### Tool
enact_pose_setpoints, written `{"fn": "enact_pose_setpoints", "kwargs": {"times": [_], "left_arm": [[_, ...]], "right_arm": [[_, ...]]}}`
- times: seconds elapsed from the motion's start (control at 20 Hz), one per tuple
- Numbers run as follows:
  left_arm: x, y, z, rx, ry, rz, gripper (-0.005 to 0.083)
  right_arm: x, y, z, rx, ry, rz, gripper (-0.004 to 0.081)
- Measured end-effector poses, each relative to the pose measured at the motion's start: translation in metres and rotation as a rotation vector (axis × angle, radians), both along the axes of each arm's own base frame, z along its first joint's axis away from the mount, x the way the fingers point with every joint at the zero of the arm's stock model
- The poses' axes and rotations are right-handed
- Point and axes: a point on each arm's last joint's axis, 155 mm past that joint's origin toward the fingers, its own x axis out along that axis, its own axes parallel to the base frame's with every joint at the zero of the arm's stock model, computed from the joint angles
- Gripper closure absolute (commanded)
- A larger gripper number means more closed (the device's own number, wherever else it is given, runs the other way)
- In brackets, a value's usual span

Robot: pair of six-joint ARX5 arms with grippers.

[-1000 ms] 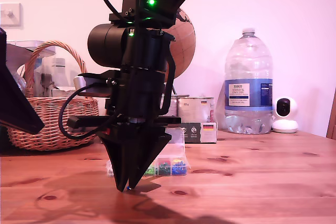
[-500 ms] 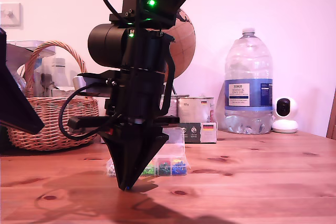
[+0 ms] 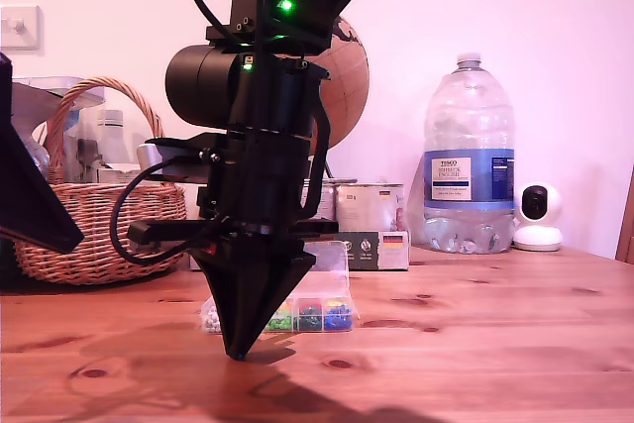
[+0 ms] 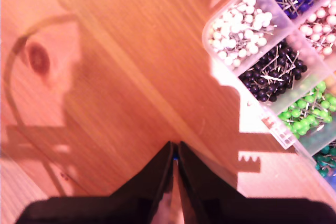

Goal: Sort the loose pins on the table into their correct compartments

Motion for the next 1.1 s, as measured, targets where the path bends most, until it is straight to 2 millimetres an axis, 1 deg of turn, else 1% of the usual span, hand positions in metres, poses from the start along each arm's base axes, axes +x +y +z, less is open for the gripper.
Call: {"fn": "enact_pose_setpoints", "kwargs": {"times": [0.3,0.55,0.7,0.95,1.1], "left_arm": [[0.000,0.000,0.000,0.000,0.000,0.000,0.0795],[0.000,0.000,0.000,0.000,0.000,0.000,0.0795],[0.000,0.000,0.000,0.000,0.000,0.000,0.0795],[0.000,0.000,0.000,0.000,0.000,0.000,0.0795],[0.000,0.000,0.000,0.000,0.000,0.000,0.0795]], "right_arm": [[0.000,0.000,0.000,-0.001,0.000,0.001,0.0780],[-0.005,-0.007,0.000,-0.031,0.020,0.019,0.0780],[-0.004,-0.005,0.002,-0.040,0.026,0.019,0.0780],[0.008,0.008,0.022,-0.012,0.000,0.019,0.0780],[0.011,0.011,0.031,-0.002,-0.008,0.017,0.0780]]}}
